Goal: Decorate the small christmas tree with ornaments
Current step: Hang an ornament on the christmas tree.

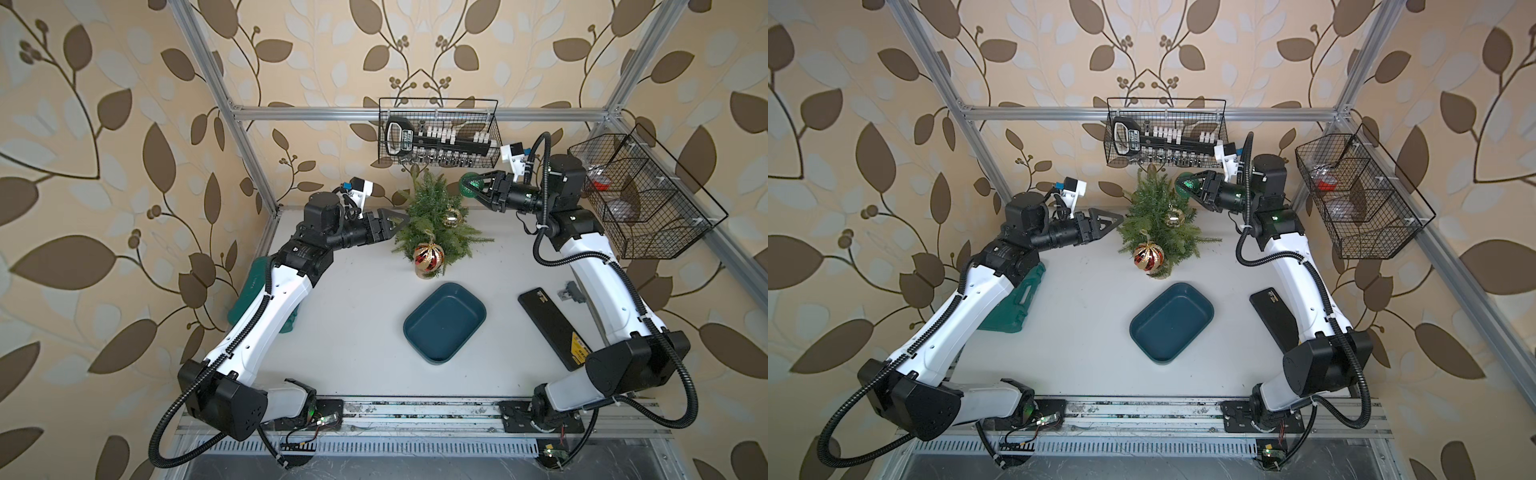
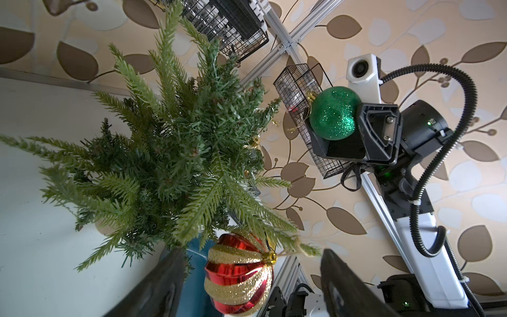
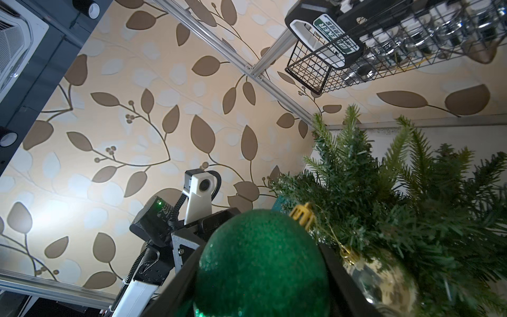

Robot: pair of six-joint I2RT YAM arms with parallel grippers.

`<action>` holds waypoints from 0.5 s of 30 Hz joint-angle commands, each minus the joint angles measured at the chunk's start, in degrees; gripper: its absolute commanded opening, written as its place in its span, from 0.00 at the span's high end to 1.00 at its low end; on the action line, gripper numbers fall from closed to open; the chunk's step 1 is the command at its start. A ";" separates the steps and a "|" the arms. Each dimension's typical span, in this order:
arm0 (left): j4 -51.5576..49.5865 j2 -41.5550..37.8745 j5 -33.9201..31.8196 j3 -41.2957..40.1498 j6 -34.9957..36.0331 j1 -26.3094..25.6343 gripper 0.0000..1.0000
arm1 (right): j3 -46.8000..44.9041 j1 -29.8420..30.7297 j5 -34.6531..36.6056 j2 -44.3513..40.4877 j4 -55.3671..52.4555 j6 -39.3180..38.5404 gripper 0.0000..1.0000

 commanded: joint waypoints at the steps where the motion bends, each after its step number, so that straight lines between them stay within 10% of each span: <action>1: 3.07 -0.46 1.20 -0.37 -0.17 0.59 0.21 | -0.66 0.14 -0.50 0.90 -0.19 0.41 0.44; 15: 3.18 -0.54 1.20 -0.87 0.08 0.70 0.21 | 3.52 0.14 5.15 4.39 -5.46 -1.20 0.44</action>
